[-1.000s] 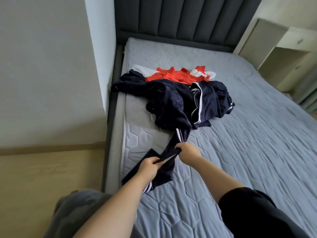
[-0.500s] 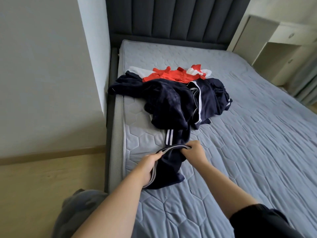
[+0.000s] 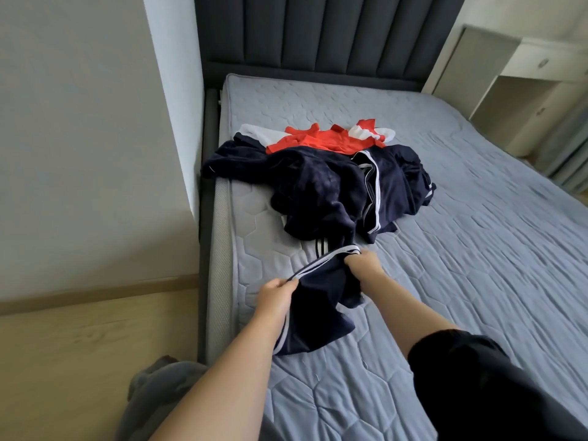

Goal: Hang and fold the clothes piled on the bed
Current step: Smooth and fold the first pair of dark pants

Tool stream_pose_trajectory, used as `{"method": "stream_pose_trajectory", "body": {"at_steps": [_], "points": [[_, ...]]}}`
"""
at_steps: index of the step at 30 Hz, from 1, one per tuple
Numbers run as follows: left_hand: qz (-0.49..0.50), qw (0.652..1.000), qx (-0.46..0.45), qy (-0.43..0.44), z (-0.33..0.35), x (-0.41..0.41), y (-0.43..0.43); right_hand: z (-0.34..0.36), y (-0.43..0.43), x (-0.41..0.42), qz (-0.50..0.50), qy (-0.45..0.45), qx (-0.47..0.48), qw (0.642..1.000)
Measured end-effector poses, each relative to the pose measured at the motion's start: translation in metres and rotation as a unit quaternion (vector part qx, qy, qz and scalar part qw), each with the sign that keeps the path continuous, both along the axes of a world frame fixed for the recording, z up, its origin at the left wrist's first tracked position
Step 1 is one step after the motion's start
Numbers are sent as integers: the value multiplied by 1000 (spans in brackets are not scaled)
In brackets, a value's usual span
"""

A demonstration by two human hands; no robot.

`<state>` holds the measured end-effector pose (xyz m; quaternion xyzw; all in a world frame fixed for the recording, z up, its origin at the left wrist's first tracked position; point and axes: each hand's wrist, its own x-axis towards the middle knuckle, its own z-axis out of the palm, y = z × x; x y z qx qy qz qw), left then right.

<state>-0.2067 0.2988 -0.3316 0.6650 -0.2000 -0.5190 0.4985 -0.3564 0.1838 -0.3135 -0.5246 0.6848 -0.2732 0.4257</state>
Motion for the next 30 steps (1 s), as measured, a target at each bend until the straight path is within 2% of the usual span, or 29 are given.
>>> {"method": "stream_pose_trajectory", "body": {"at_steps": [2,4,7,9,13,15,17,18,19,21,22,23,25,27,30], "points": [[17,1000,22,-12,-3,3,-5,18,3,-8,68,80,-11,994],[12,999,43,17,-4,2,-9,37,15,-13,177,166,-14,970],[-5,986,57,158,-3,-2,-11,61,38,-12,364,273,-2,891],[-54,973,61,217,0,-4,-9,73,51,-10,440,241,48,864],[-182,952,23,246,5,-4,-2,90,62,-11,478,133,114,860],[-223,943,3,246,7,-9,0,91,65,-12,488,124,120,856],[-217,946,-19,238,8,-16,-2,88,67,-13,503,141,121,844],[-199,950,-33,237,9,-18,-5,82,65,-15,490,138,114,853],[-179,954,-47,237,11,-17,-7,75,62,-16,446,124,95,881],[-152,955,-65,245,16,-13,-9,59,51,-18,265,83,29,960],[-150,953,-69,254,21,-11,-9,51,44,-20,157,56,3,986],[-159,949,-77,261,27,-11,-9,44,38,-21,76,21,5,997],[-201,941,-101,251,43,-14,-13,37,29,-23,19,-105,74,992],[-244,941,-124,201,66,-18,-20,38,24,-21,16,-248,125,961],[-290,942,-134,106,99,-20,-35,57,15,-16,34,-325,97,940]]}}
